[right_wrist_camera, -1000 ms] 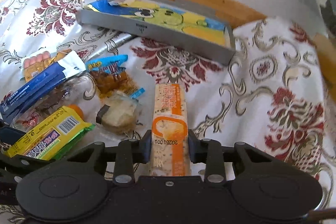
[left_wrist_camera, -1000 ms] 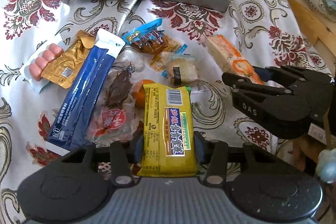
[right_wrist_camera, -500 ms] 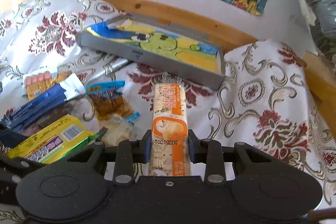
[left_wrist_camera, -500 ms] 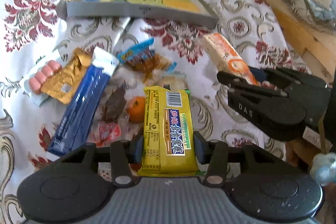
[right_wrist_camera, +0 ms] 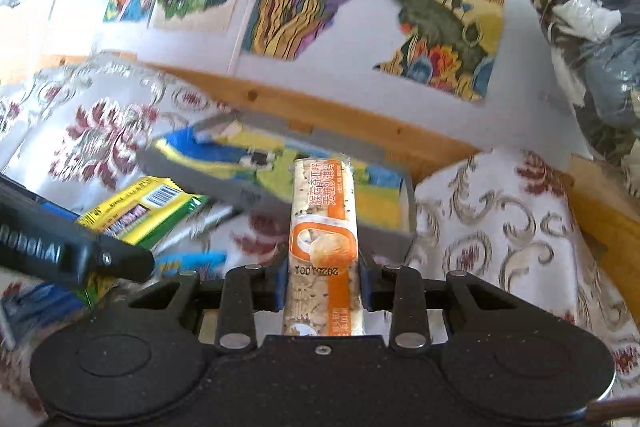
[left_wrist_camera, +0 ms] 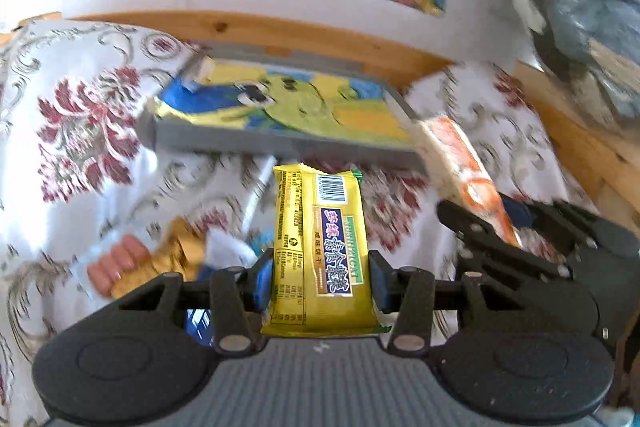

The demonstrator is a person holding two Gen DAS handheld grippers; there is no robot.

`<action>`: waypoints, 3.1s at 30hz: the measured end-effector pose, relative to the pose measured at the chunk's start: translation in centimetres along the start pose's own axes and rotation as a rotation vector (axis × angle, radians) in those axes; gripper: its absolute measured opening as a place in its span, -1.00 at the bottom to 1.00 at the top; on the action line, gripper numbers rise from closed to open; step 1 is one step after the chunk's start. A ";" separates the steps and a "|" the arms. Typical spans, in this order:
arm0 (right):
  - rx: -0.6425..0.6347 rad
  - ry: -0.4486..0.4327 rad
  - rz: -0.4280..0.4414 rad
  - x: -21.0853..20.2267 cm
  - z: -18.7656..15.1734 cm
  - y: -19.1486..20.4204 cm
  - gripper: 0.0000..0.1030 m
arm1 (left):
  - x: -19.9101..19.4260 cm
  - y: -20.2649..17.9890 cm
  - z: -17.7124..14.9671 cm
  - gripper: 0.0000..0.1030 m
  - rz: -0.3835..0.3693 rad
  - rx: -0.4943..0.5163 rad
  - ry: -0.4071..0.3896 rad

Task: Organize snacks
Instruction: 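Carry both bars into the grey tray and open both tools to release them, then move both open tools back over the snack pile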

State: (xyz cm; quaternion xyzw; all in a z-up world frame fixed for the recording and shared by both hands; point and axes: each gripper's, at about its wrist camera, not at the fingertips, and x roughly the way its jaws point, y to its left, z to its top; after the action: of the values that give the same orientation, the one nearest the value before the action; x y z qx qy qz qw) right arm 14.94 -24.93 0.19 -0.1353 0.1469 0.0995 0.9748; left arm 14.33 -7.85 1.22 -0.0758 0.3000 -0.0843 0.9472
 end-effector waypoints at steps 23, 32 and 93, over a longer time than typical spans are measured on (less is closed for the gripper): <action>0.150 -0.136 0.021 14.9 3.9 -4.3 -0.32 | 12.5 0.7 13.5 -0.01 0.237 -0.033 -0.046; 0.218 -0.033 0.060 18.4 4.0 -5.8 -0.32 | 17.9 1.8 13.3 -0.01 0.205 -0.148 0.060; 0.283 -0.180 -0.044 -1.1 2.8 -3.6 0.99 | -1.9 4.4 1.6 0.99 0.326 -0.142 -0.162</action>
State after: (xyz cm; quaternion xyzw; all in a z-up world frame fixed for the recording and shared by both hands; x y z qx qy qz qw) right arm 15.47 -27.73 3.96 0.0094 0.0687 0.0683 0.9952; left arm 14.24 -3.06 2.75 -0.0994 0.2362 0.0980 0.9616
